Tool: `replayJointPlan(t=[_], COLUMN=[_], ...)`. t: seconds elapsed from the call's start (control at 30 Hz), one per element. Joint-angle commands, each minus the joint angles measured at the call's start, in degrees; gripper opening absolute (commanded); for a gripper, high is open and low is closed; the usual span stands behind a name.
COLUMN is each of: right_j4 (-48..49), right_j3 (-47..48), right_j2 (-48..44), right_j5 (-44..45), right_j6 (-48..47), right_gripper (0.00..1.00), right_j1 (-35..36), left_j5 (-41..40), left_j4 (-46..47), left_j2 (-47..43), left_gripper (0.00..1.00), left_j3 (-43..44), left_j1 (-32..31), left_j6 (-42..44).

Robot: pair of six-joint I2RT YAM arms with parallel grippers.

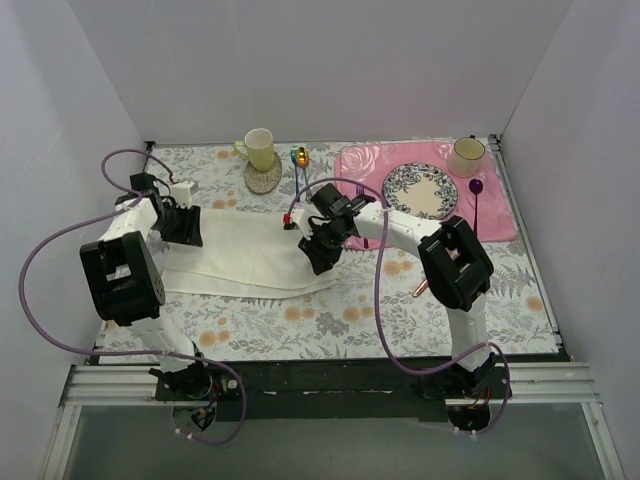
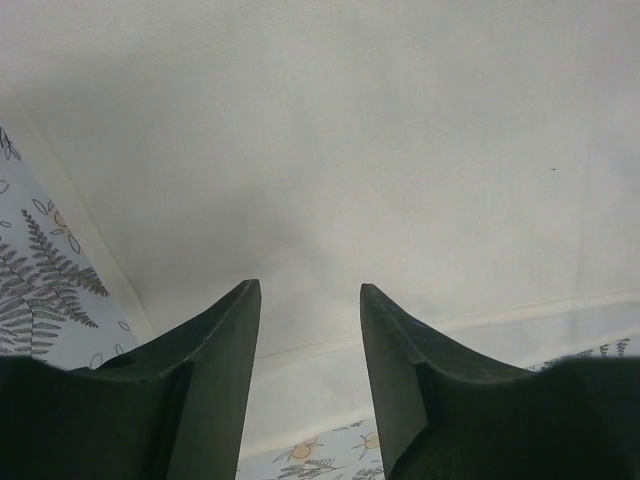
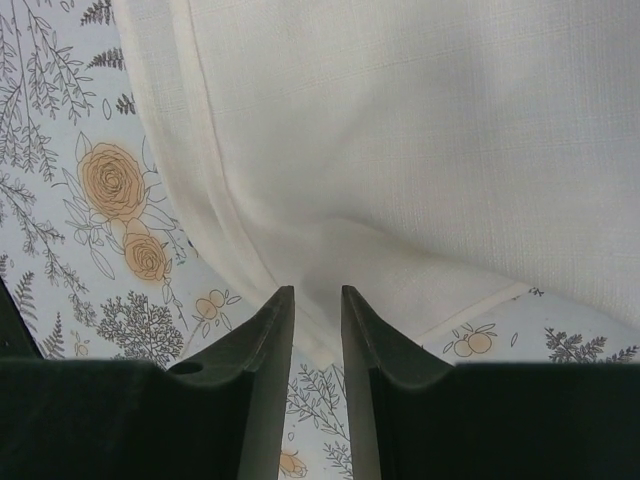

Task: Fold the napkin into a case and place the utensils inside
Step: Rotate the rectangle-folded napkin at the center of the board, then move the rectangle-folded napkin to the center of the board.

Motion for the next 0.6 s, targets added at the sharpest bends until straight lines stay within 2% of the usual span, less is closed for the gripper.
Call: replayJointPlan(t=[0.0, 0.2, 0.37, 0.47, 0.57], right_j4=[-0.59, -0.94, -1.64, -2.00, -0.94], right_j3=[-0.85, -3.91, -8.05, -8.58, -6.31], right_j2=[1.75, 1.86, -1.57, -2.54, -3.16], right_j5=[2.91, 4.93, 3.53, 0.81, -0.17], right_j6=[-0.04, 1.54, 2.95, 3.39, 3.92], right_gripper=[0.33, 0.31, 0.31, 0.31, 0.33], right_j1=[0.40, 0.66, 1.89, 2.68, 2.59], left_j5=[-2.51, -8.05, -11.40, -11.58, -10.18], left_j4=[2.87, 5.69, 4.64, 4.20, 3.76], left_j2=[-4.98, -7.52, -14.90, -19.56, -19.23], left_gripper=[0.44, 0.36, 0.31, 0.32, 0.37], left_j3=[-8.13, -17.98, -25.28, -27.83, -25.12], left_j1=[0.62, 3.17, 5.72, 5.99, 5.99], left_j6=[-0.46, -0.64, 0.51, 0.16, -2.56])
